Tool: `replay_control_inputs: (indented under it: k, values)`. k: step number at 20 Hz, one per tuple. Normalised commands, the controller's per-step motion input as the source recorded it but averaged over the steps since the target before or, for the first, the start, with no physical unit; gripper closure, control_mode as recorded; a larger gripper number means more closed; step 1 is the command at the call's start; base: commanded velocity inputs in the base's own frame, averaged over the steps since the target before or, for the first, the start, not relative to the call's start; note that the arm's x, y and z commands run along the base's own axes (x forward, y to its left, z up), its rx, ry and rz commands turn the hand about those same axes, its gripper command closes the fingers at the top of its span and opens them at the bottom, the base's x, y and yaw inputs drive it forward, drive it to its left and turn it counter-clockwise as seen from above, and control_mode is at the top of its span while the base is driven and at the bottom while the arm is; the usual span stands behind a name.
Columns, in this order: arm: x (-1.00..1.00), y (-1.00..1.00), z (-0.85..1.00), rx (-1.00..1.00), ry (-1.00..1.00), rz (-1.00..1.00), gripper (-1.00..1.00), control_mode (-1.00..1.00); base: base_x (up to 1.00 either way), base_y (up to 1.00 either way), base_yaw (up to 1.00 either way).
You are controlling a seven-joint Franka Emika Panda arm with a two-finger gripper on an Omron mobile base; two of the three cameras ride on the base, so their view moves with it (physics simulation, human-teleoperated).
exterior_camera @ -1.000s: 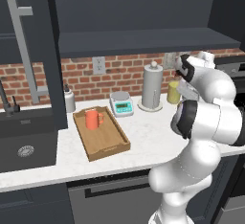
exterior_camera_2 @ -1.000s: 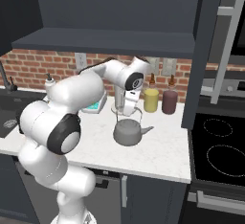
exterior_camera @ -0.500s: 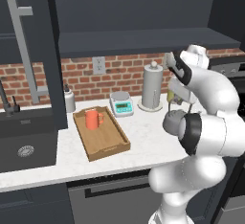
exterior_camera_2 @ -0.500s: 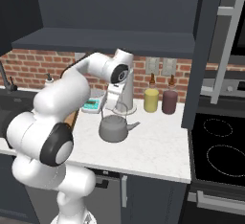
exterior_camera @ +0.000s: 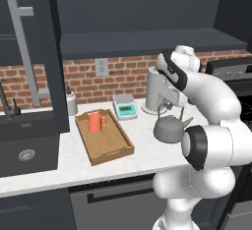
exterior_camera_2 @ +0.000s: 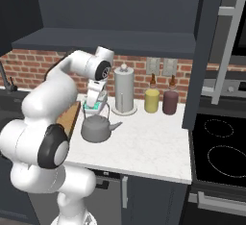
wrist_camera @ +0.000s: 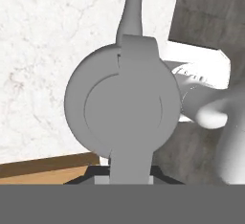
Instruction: Pick the kettle from the counter and place it on the tray. Then pick the mug from the cabinet and place it on the tray. Then close the cabinet doors.
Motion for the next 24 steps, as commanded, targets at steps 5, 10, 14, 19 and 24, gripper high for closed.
replay_control_inputs:
  k: [5, 10, 14, 19, 24]
  values:
    - [-0.05, 0.76, 0.00, 0.00, 0.04, 0.00, 1.00, -1.00, 0.00, 0.00, 0.00]
    - [-0.01, 0.73, 0.00, 0.00, 0.01, 0.00, 1.00, -1.00, 0.00, 0.00, 0.00]
    - [0.04, 0.69, 0.00, 0.00, 0.00, 0.00, 1.00, -1.00, 0.00, 0.00, 0.00]
    - [0.20, 0.61, 0.00, -0.04, 0.00, -0.02, 1.00, -1.00, 0.00, 0.00, 0.00]
    - [0.27, 0.52, -0.01, -0.03, 0.00, -0.03, 1.00, -1.00, 0.00, 0.00, 0.00]
